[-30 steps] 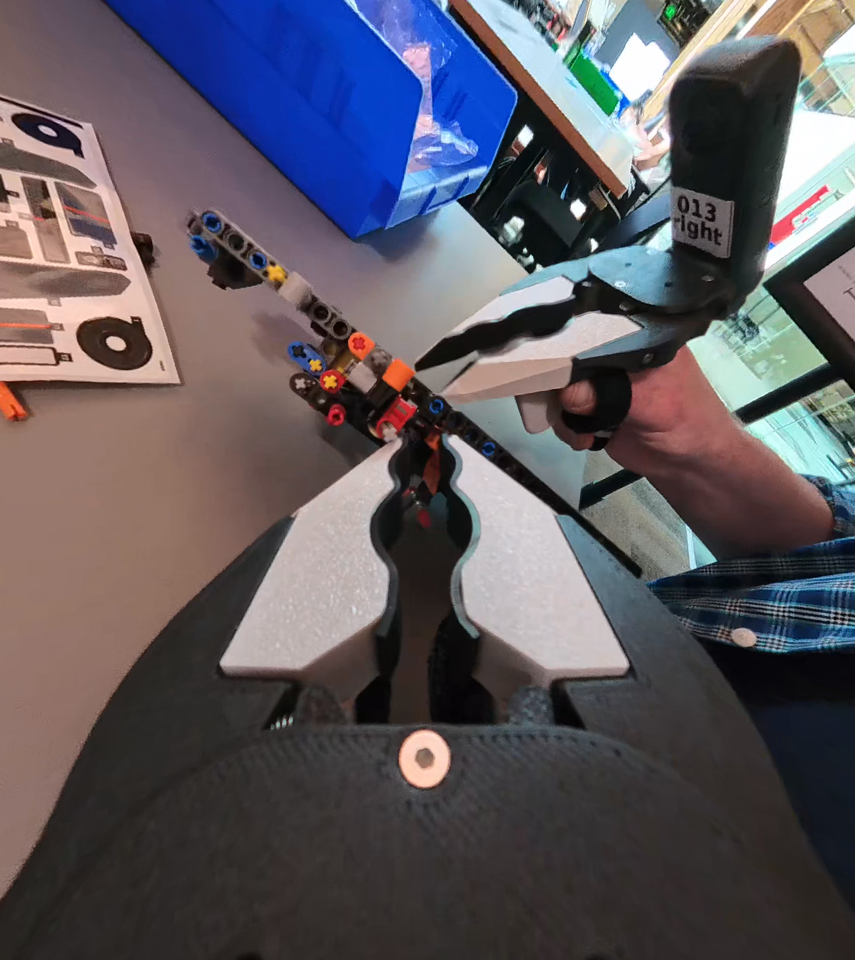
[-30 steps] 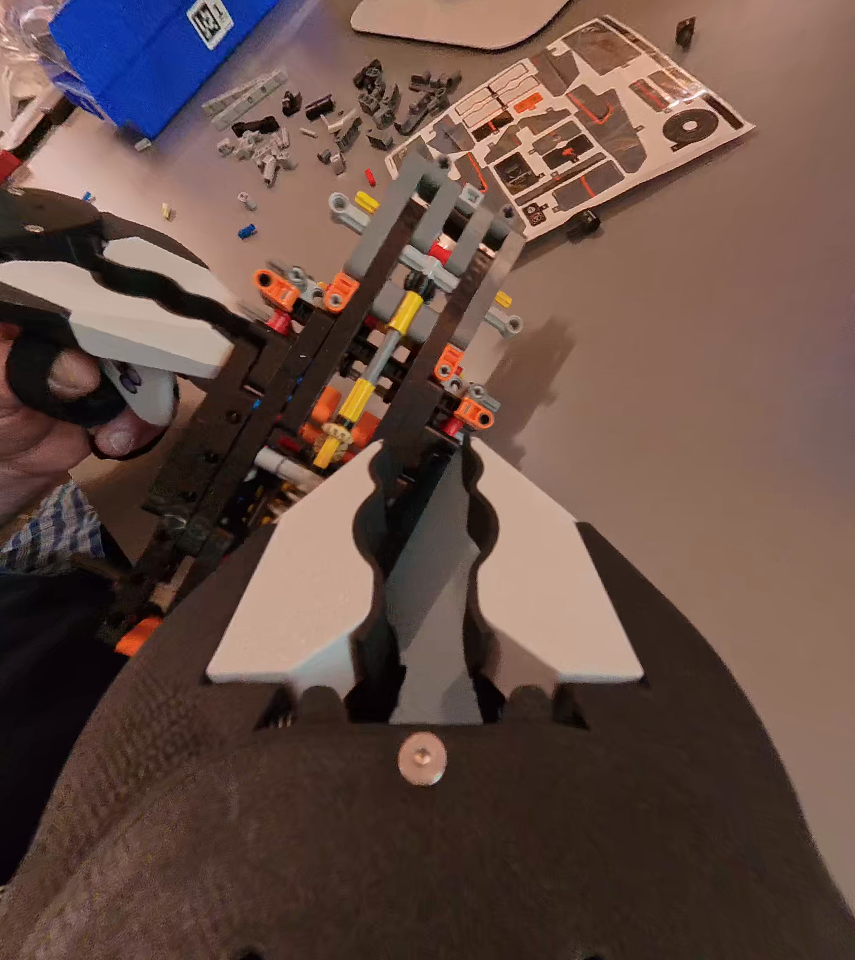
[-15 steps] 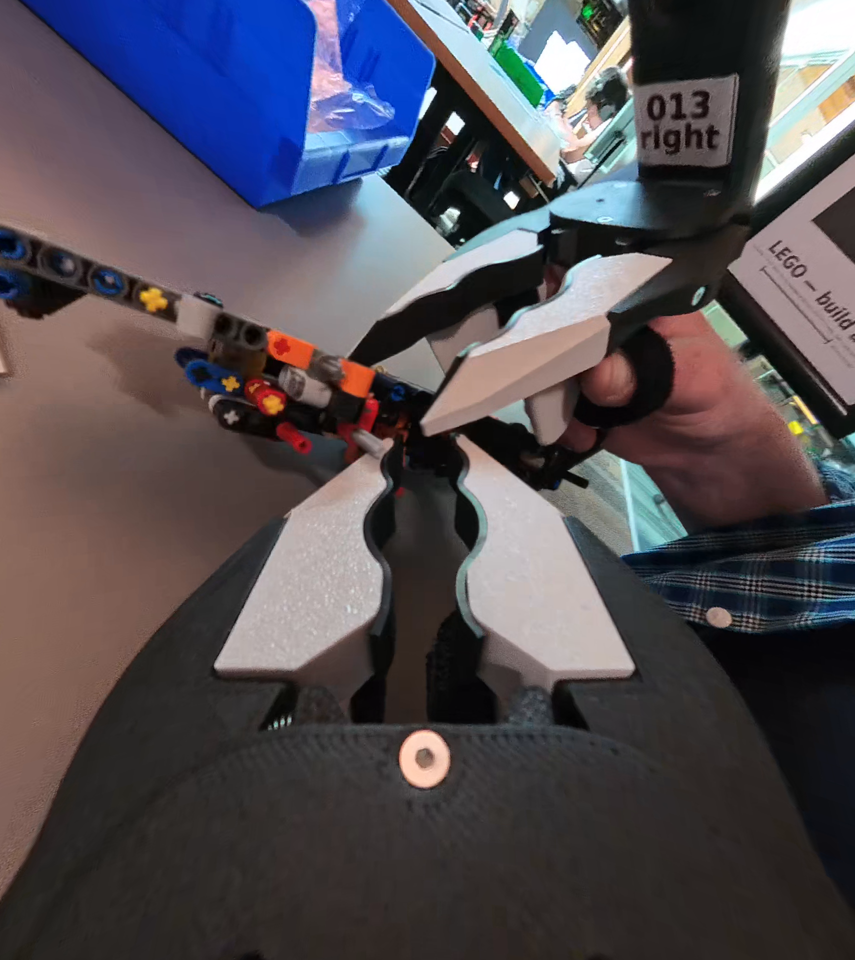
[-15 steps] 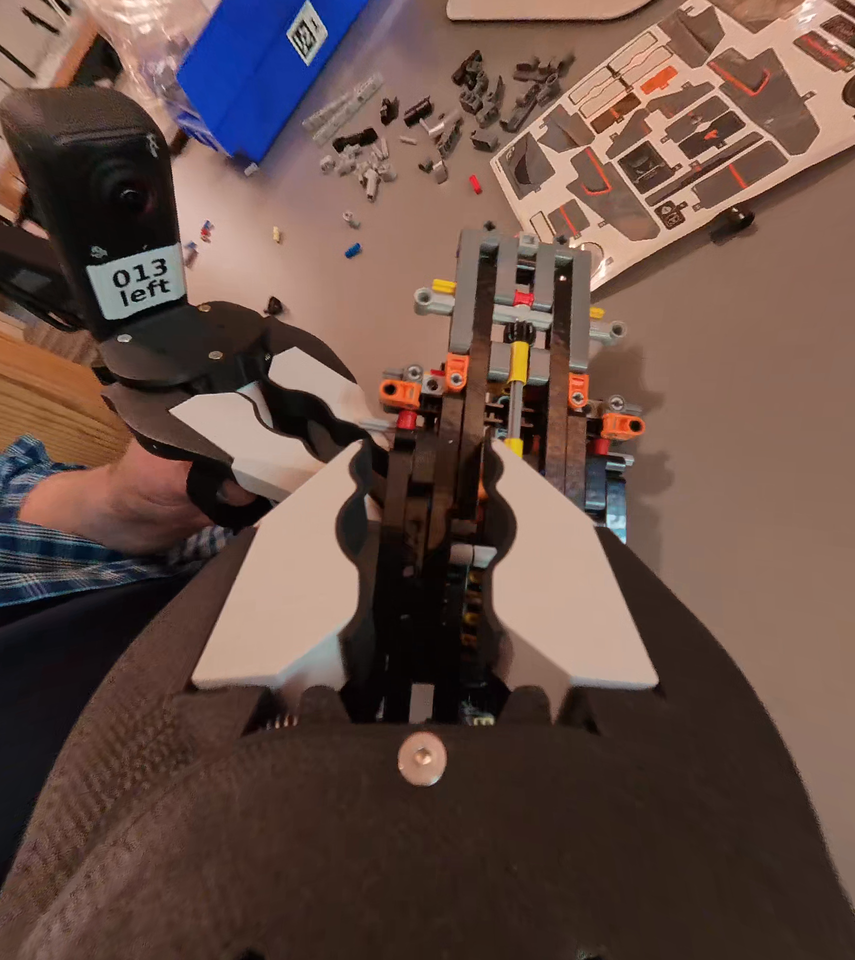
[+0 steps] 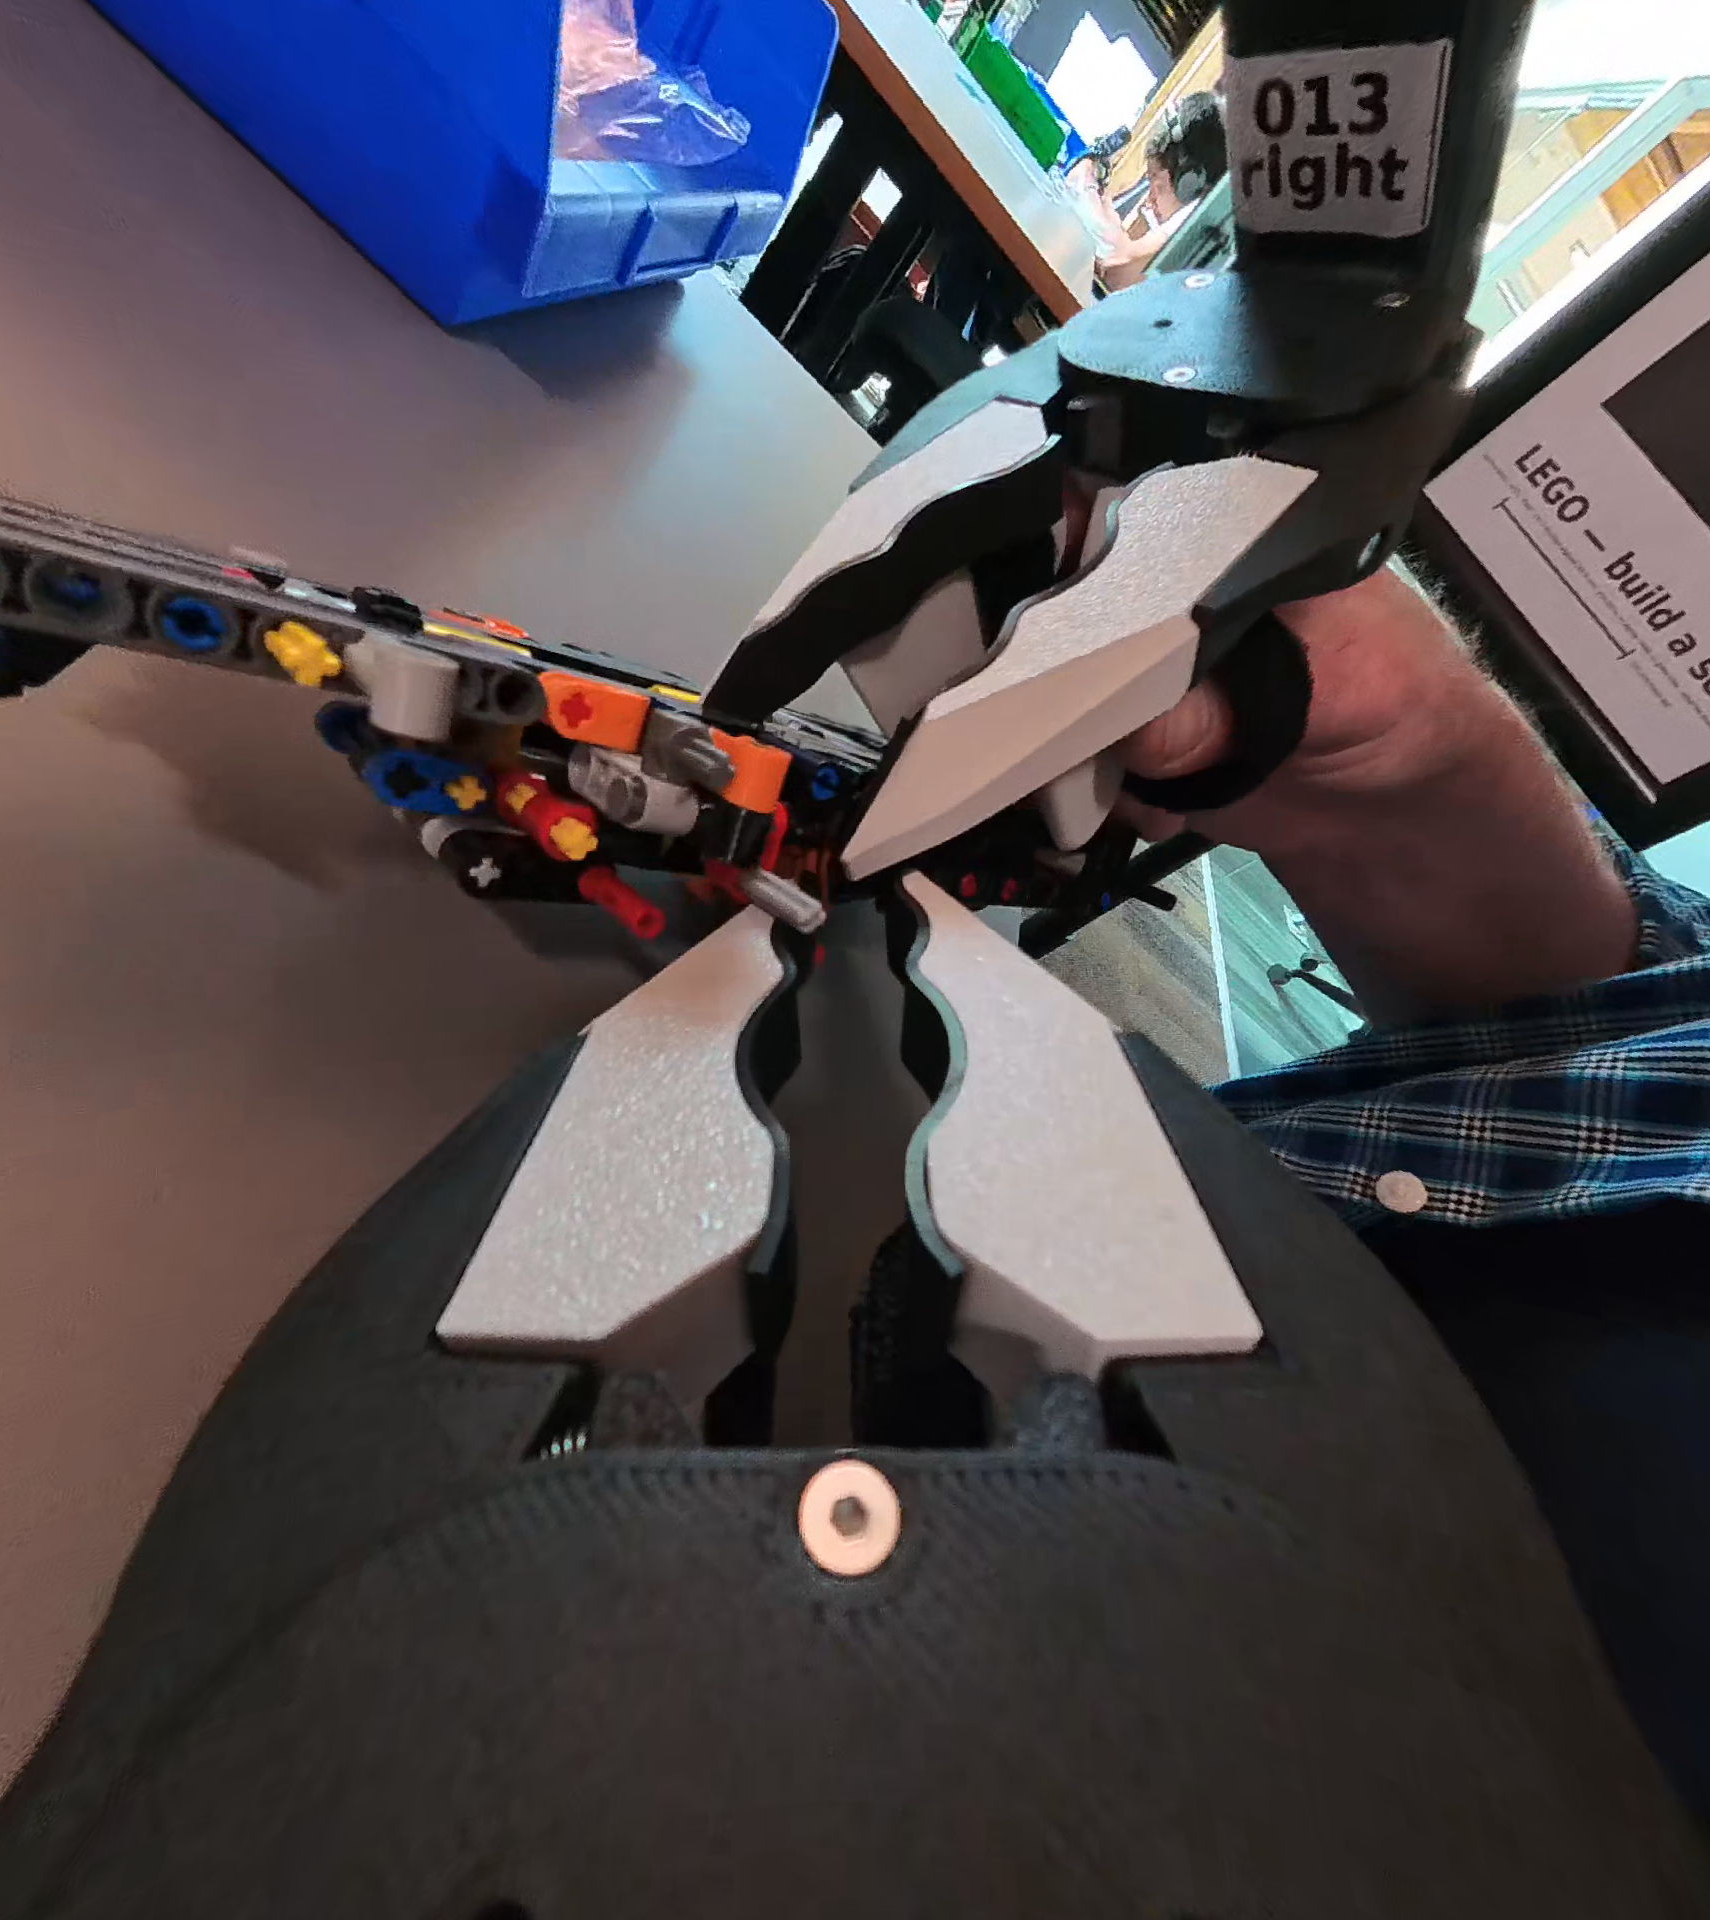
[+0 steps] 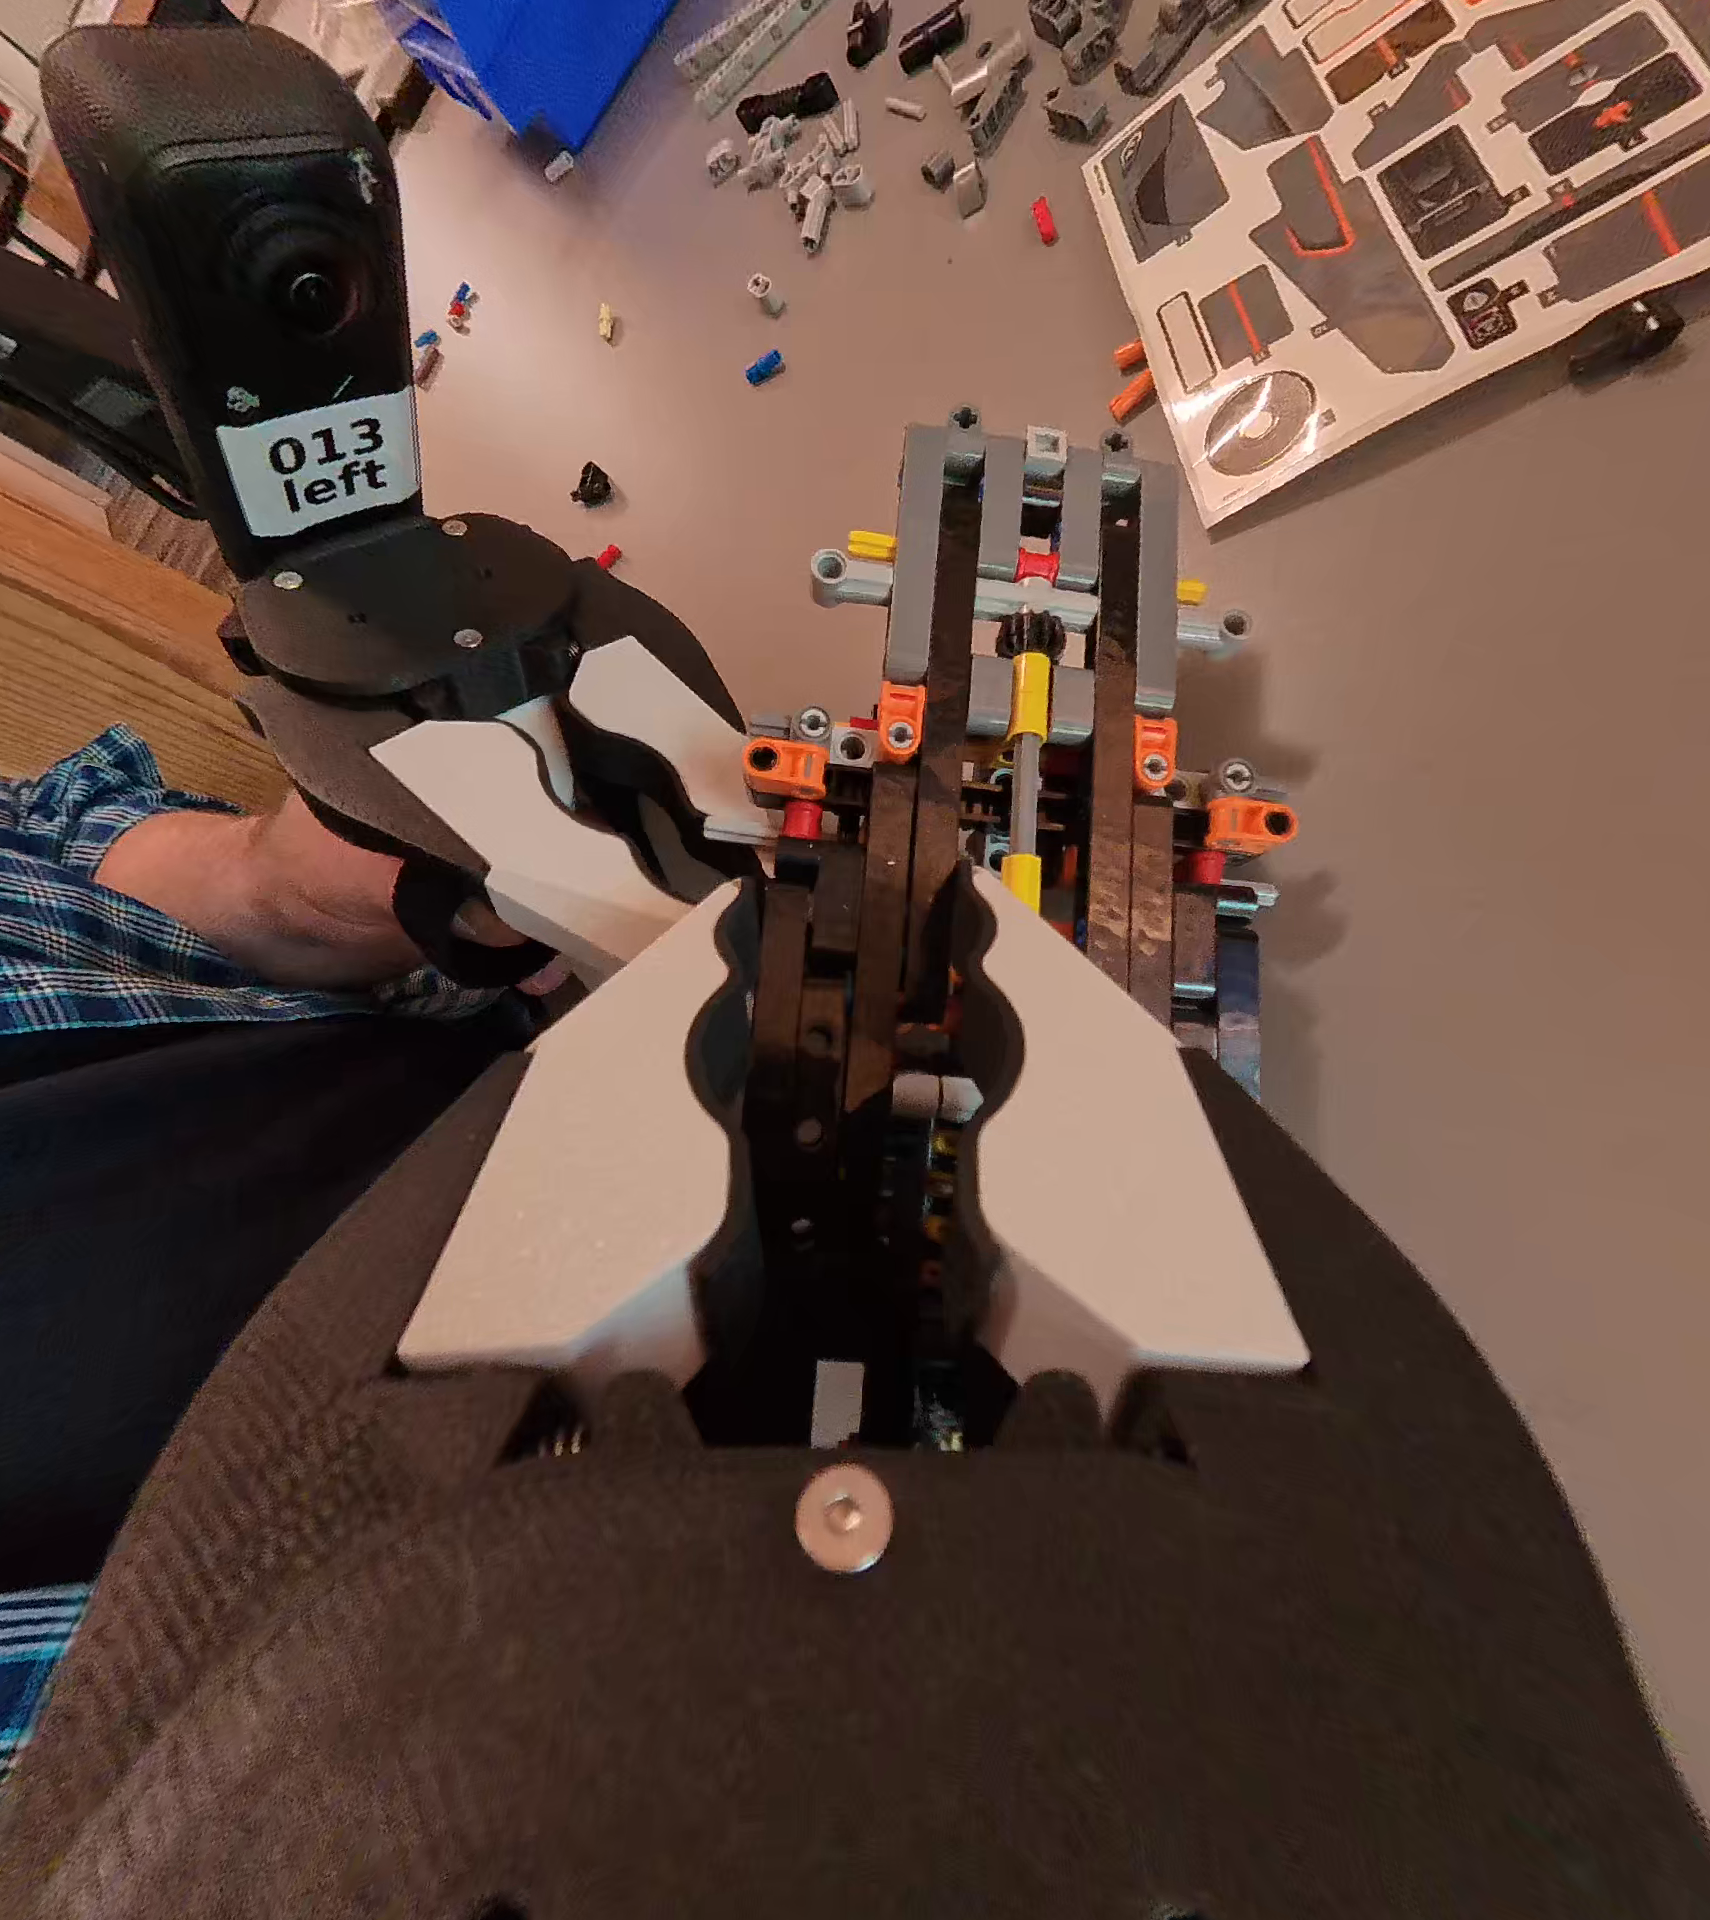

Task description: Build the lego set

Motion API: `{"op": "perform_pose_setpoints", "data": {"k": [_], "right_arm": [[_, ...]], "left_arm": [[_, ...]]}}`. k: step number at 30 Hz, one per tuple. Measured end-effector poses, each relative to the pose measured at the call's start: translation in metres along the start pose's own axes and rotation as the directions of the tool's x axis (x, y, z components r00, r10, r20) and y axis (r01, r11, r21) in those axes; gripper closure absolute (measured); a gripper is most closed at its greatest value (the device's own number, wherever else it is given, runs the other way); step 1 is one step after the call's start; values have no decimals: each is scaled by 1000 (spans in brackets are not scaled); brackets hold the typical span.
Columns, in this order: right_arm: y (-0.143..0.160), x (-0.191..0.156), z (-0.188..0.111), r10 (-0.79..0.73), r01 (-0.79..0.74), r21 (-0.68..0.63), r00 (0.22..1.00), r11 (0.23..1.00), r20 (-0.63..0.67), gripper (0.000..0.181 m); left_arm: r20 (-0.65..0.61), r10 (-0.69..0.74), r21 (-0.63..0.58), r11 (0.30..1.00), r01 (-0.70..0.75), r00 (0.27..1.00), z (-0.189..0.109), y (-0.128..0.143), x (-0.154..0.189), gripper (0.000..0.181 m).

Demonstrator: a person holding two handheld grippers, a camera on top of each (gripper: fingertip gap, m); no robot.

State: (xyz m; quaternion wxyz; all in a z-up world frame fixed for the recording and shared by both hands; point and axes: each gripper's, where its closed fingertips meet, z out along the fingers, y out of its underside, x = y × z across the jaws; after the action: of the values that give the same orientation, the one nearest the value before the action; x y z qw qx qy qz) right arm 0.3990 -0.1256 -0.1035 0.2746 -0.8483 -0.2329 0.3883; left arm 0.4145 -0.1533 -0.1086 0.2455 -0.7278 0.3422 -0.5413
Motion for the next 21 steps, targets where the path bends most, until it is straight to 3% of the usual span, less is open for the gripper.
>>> {"op": "perform_pose_setpoints", "data": {"k": [14, 18, 21], "right_arm": [[-4, 5, -2, 16, -16, 16, 1000, 1000, 18, 150], [-16, -5, -9, 7, -16, 111, 997, 994, 82, 149], [-31, -11, -21, 46, -93, 231, 978, 969, 203, 149]], "left_arm": [[14, -10, 13, 1000, 10, 1000, 5, -4, -4, 166], [-28, 34, 80, 996, -32, 999, -17, -11, 4, 153], [36, 57, 127, 990, -61, 998, -42, -17, -9, 146]]}}
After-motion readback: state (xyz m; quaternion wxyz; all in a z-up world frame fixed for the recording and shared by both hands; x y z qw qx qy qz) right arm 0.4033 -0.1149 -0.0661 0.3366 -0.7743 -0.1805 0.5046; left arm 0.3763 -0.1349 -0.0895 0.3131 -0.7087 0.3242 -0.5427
